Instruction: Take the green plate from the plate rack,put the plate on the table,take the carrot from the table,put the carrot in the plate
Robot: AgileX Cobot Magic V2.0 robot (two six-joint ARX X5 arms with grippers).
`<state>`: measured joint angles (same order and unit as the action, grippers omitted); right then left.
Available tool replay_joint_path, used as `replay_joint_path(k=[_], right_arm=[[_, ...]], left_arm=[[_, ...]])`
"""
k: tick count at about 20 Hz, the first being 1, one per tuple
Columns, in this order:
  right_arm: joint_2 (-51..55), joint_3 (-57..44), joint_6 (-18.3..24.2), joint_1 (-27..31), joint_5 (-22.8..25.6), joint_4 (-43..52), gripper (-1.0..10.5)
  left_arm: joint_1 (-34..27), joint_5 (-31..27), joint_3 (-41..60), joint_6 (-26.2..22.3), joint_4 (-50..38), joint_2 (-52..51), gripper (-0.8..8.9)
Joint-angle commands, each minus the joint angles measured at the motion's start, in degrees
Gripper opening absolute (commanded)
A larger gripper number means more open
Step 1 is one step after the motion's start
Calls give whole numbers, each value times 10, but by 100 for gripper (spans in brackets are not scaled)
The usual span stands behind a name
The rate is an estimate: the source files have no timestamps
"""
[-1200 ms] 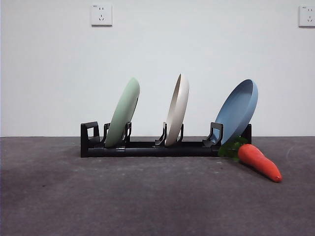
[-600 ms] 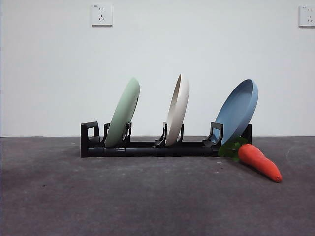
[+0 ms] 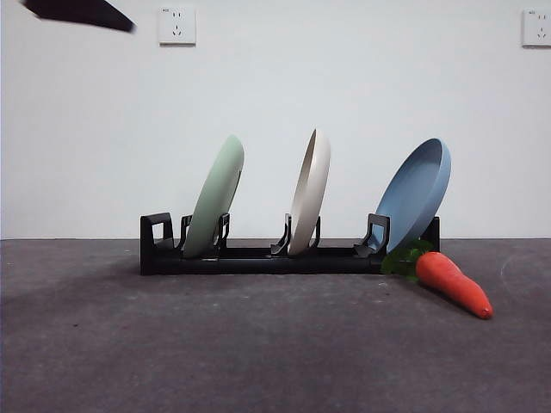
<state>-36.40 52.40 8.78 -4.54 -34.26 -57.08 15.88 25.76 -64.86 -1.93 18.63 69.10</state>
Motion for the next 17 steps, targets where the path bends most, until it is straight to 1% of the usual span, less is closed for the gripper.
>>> replay_joint_path(k=[1,3,6,8,10,12,17], right_arm=[[0,2,-4,-2,1,-4,567],[0,2,-4,-2,1,-8,567],[-1,2,-4,-2,1,-13,567],[-3,2,-5,-2,1,-19,567],[-3,2,-9,-2,1,-26,567],[-3,2,-10,-2,1,-29,567],[-3,2,-10,-2,1,-34,567]], left_arm=[[12,-20,-50,-19,-7,89,570],[21,-47,-97,-30,-9,157,570],[28,-65,-154,-43,-19,245,570],[32,-68,-171,-43,-50,288,570],[37,-94,-171,-43,-89,320,565],[38,-107,-171,-43,-107,338,565],[40,-124,-171,-43,-133,368,562]])
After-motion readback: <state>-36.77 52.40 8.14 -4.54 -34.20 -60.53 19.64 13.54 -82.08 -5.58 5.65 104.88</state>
